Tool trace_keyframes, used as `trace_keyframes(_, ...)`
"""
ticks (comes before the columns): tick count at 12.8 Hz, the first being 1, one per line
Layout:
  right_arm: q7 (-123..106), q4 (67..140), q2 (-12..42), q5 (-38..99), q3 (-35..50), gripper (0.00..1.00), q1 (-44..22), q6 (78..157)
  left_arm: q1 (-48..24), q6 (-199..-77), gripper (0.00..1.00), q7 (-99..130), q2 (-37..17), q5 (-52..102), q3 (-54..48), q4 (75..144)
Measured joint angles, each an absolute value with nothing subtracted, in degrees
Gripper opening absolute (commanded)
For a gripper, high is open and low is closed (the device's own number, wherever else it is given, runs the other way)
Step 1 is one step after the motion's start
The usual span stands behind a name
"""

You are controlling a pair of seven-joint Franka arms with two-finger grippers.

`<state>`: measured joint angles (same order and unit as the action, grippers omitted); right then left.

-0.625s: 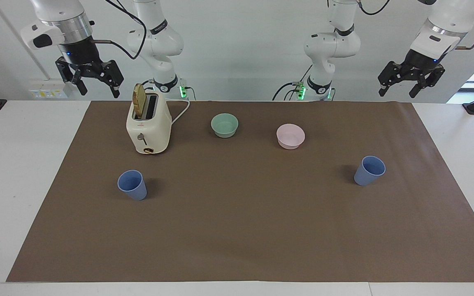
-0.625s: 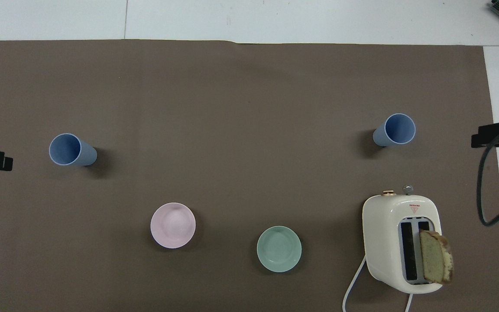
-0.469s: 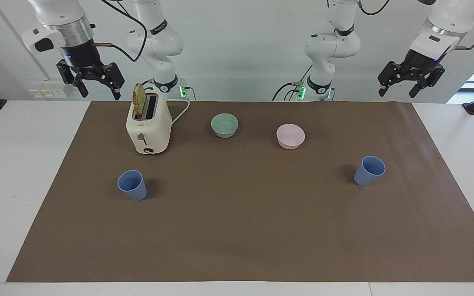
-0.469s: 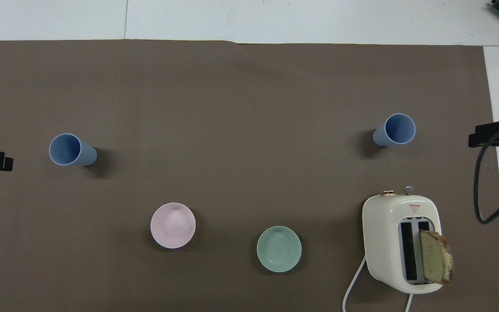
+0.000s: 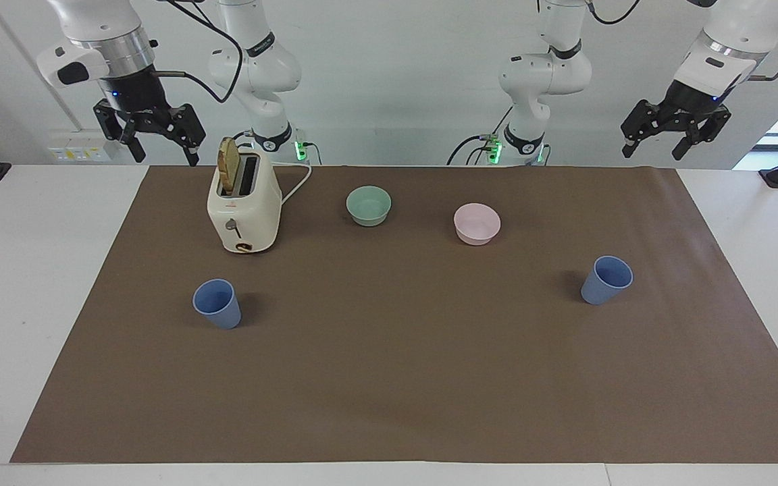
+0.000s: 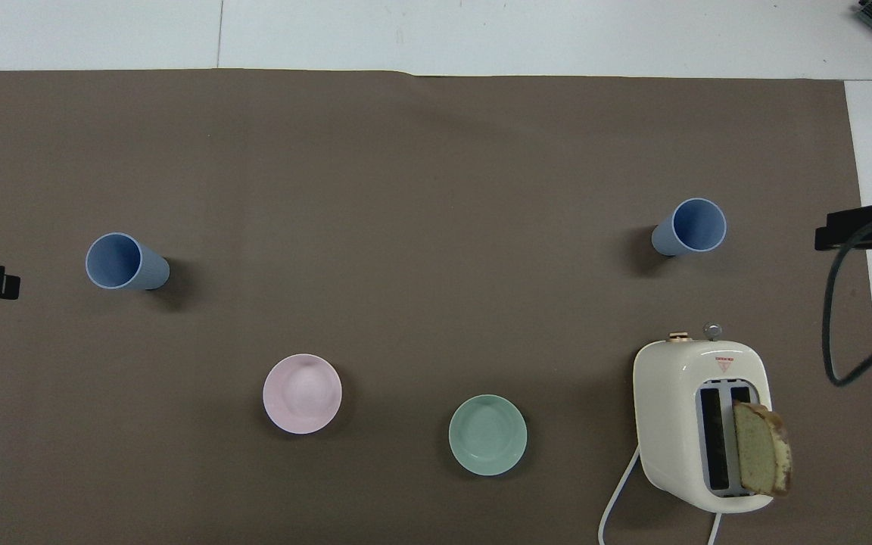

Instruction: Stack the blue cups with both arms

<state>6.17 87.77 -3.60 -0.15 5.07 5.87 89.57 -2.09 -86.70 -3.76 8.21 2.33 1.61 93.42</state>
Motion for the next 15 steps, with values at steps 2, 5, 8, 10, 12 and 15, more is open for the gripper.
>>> trace_keyframes(2,6.17,87.78,-3.6,-0.14,5.07,1.0,5.87,89.58,-2.09,-86.69,1.0,-3.76,8.22,2.33,1.71,93.42)
trace_keyframes(5,6.17,87.97,-3.6,-0.14,5.07,1.0,5.88,89.58,-2.09,-86.69,1.0,-3.76,8.22,2.33,1.75,93.42)
trace_keyframes(8,6.17,88.03,-3.6,-0.14,5.07,1.0,5.88,89.57,-2.09,-86.72,1.0,-3.76,8.22,2.33,1.79,93.42)
trace_keyframes(10,6.17,88.1,-3.6,-0.14,5.04,1.0,5.96,89.36,-1.96,-86.74,1.0,-3.76,8.22,2.33,2.02,93.42)
trace_keyframes(12,6.17,88.18,-3.6,-0.14,4.97,1.0,6.12,89.31,-1.82,-86.84,1.0,-3.77,8.22,2.33,2.47,93.42)
trace_keyframes(15,6.17,88.2,-3.61,-0.14,4.85,1.0,6.36,88.66,-1.1,-87.32,1.0,-3.77,8.08,2.33,2.75,93.6)
